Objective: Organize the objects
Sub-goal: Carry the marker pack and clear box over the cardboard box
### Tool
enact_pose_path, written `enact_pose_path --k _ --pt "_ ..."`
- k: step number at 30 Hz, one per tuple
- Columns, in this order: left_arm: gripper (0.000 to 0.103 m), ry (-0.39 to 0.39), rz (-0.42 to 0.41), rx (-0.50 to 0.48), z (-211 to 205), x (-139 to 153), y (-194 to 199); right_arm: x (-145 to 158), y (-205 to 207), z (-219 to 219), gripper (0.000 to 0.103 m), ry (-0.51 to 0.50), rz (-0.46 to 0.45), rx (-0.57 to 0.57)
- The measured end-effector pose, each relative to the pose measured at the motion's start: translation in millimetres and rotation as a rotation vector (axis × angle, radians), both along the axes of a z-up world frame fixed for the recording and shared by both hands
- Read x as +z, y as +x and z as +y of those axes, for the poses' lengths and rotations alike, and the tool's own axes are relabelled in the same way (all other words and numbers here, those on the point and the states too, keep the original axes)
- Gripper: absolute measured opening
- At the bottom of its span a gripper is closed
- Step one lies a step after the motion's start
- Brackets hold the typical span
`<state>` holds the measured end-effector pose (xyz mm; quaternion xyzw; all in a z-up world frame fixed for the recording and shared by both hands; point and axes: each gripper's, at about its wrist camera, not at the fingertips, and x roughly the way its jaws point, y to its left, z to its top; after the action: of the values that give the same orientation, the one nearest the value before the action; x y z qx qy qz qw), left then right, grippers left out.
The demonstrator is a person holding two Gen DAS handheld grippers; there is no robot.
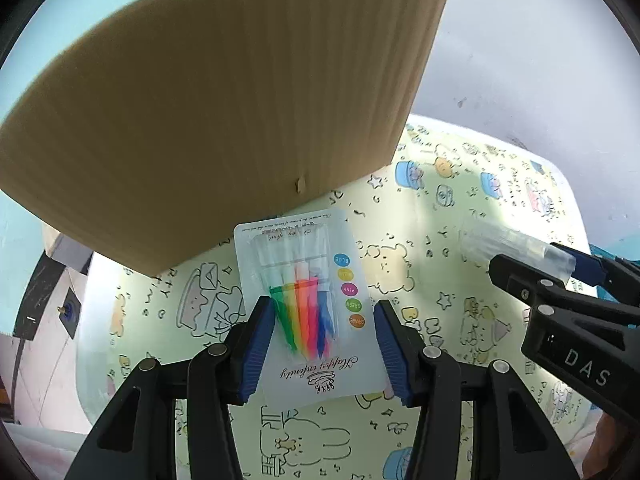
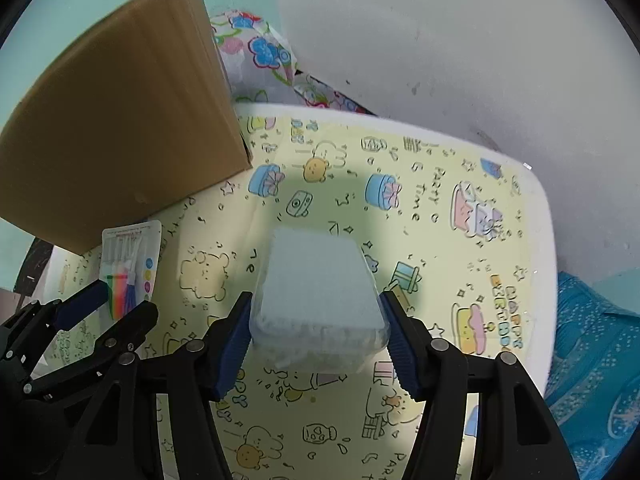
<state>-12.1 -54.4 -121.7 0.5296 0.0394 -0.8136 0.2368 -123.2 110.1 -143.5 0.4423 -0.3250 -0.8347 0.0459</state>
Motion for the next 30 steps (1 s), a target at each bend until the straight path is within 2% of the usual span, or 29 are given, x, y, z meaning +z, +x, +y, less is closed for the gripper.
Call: enact_pose_path --k 1,3,5,7,9,12,24,30 --pt "0.052 -0.003 0.004 -0.005 -10.5 5.6 -7.3 3.3 2.1 1.6 0.064 0.001 0.007 -0.006" --pt "0.052 -0.012 0.013 -0.013 -4.4 13.6 -7.3 9.3 5.6 4.7 0.064 -0.001 0.018 -0.013" --pt "0.052 -0.019 0.022 -0.021 4.2 5.2 -25.4 16.1 10.3 7.5 0.064 -0.003 0.032 -0.025" --pt "0.052 -0.023 0.033 -0.023 0.7 15.1 -25.5 23.4 15.6 10.6 0.064 -0.014 0.046 -0.035" --pt "0.052 -0.028 0.044 -0.022 1.7 11.5 -48.5 31.2 21.7 13.3 0.064 -0.017 0.065 -0.045" --pt "0.052 -0.037 0.067 -0.025 4.4 20.1 -49.5 49.0 32.6 18.2 0.064 -0.009 0.098 -0.067" --pt "0.052 -0.109 0.145 -0.036 4.2 95.7 -40.3 114.0 44.7 31.7 0.064 0.018 0.224 -0.095" --pt "0.052 -0.130 0.168 -0.020 -17.1 120.9 -52.2 143.2 35.0 35.8 0.064 0.021 0.274 -0.092"
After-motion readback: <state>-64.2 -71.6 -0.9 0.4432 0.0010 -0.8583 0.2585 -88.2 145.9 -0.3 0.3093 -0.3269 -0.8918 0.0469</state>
